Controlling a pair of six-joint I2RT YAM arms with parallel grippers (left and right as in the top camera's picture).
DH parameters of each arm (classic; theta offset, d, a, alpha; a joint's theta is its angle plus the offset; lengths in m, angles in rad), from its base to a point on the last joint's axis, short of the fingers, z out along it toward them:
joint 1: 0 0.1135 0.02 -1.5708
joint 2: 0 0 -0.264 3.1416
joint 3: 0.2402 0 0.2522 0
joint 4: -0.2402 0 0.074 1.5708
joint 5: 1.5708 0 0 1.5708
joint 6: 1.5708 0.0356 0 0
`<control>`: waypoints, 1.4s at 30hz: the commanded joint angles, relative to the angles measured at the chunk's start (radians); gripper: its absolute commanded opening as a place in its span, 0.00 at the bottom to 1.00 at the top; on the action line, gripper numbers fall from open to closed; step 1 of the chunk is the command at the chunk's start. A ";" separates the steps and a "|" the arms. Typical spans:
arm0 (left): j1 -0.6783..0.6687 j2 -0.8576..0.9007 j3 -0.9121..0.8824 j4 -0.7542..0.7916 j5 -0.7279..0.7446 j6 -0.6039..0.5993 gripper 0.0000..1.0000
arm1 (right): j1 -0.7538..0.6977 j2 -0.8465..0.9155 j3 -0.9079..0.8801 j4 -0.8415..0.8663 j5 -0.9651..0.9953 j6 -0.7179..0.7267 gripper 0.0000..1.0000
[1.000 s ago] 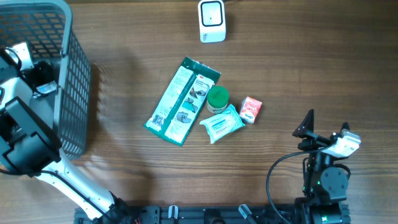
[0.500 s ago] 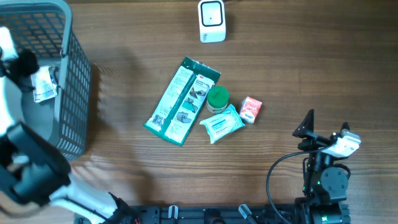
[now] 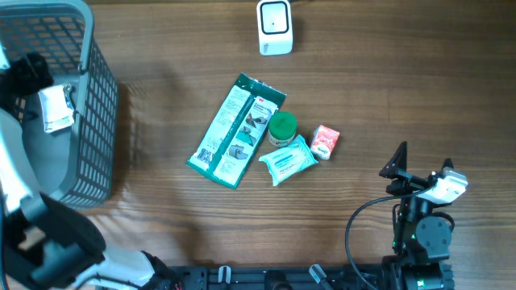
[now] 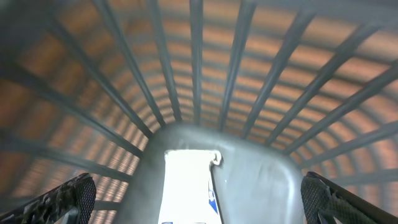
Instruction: Scan the item barcode
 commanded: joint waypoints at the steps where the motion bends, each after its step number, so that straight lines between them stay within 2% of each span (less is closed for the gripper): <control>1: 0.000 0.100 -0.006 0.017 0.005 -0.002 1.00 | -0.002 -0.005 0.002 0.005 -0.002 -0.003 1.00; 13: 0.002 0.375 -0.006 0.148 0.005 0.006 1.00 | -0.002 -0.005 0.002 0.005 -0.002 -0.003 1.00; 26: 0.002 0.480 -0.006 0.142 0.006 0.006 1.00 | -0.002 -0.005 0.002 0.005 -0.002 -0.003 1.00; 30: 0.002 0.490 -0.006 0.131 0.005 0.006 0.83 | -0.002 -0.005 0.002 0.005 -0.002 -0.003 1.00; 31: 0.002 0.488 -0.006 0.130 0.005 0.006 0.73 | -0.002 -0.005 0.002 0.005 -0.002 -0.003 1.00; 32: 0.001 0.488 -0.006 0.128 0.005 0.006 0.68 | -0.002 -0.005 0.002 0.005 -0.002 -0.003 1.00; 35: 0.002 0.472 -0.006 0.100 0.005 0.005 0.59 | -0.002 -0.005 0.002 0.005 -0.002 -0.003 1.00; 37: 0.002 0.451 -0.006 0.089 0.005 0.005 0.57 | -0.002 -0.005 0.002 0.005 -0.002 -0.003 1.00; 42: 0.002 0.288 -0.006 0.082 0.005 -0.030 0.49 | -0.002 -0.005 0.002 0.005 -0.002 -0.003 1.00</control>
